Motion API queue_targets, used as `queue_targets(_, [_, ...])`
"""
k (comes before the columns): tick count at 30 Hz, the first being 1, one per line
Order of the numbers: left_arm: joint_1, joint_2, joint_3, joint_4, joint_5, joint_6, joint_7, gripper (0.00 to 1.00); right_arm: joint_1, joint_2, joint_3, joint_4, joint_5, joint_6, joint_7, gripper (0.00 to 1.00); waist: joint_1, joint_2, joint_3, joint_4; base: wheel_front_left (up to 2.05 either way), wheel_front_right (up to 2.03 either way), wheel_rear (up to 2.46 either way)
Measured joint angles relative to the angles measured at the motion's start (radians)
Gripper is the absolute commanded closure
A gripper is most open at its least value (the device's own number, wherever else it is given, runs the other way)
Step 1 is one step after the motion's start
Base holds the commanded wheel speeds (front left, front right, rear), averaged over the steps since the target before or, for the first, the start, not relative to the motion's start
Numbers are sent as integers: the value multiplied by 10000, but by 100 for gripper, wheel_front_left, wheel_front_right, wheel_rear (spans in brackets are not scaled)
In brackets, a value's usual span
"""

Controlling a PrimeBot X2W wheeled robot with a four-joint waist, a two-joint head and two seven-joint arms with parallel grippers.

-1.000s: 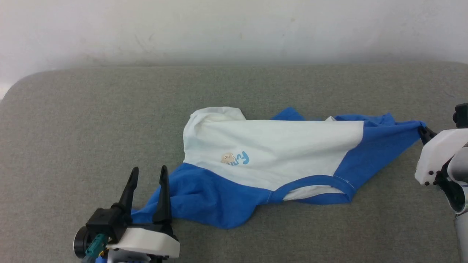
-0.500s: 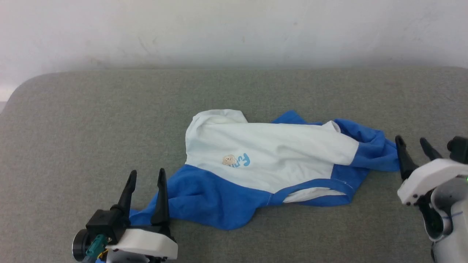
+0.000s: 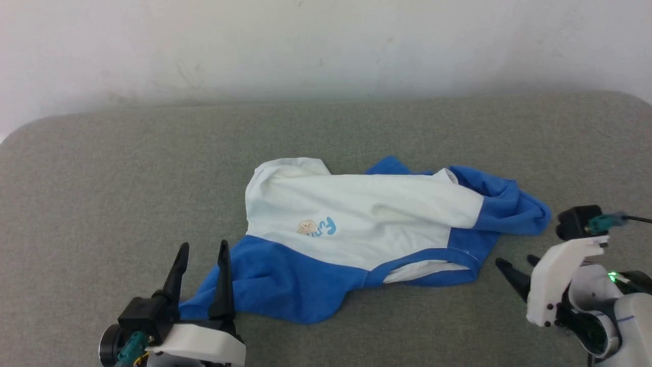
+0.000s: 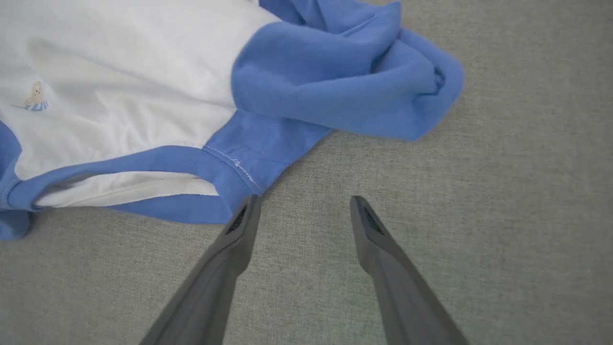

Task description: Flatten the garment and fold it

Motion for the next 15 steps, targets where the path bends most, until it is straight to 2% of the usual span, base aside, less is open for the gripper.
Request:
queue_targets(4, [-116,-27,-82,25,0,-65,0,0,-562,31,297,518,63,0,426,0,2,0,209,164,0,0,0])
queue_targets(15, [-557,-109,-259,86,0,-176,0,0,-2731,-71,194,3312,-374,0,-217,0,3,0,938,724,0,0,0])
